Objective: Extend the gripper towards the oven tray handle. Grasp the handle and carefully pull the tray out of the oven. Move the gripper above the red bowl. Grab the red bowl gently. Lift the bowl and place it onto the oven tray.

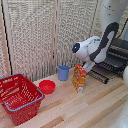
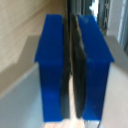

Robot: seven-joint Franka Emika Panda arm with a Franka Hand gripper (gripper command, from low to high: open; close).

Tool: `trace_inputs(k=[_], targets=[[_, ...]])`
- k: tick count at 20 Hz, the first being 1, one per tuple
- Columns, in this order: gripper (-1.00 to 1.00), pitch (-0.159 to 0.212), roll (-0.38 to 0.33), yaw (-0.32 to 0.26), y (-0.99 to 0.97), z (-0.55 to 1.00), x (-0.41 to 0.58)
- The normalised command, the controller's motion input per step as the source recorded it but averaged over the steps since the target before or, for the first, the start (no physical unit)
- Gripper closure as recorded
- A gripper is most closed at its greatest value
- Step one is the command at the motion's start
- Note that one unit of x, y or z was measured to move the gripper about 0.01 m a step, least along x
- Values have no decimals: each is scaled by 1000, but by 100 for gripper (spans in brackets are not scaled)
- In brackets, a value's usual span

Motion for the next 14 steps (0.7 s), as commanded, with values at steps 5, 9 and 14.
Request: trace_inputs(k=[5,9,14], targets=[[-100,2,24,13,0,168,90],[-100,-74,134,-122,12,555,131],[-100,3,183,-4,53,635,61]])
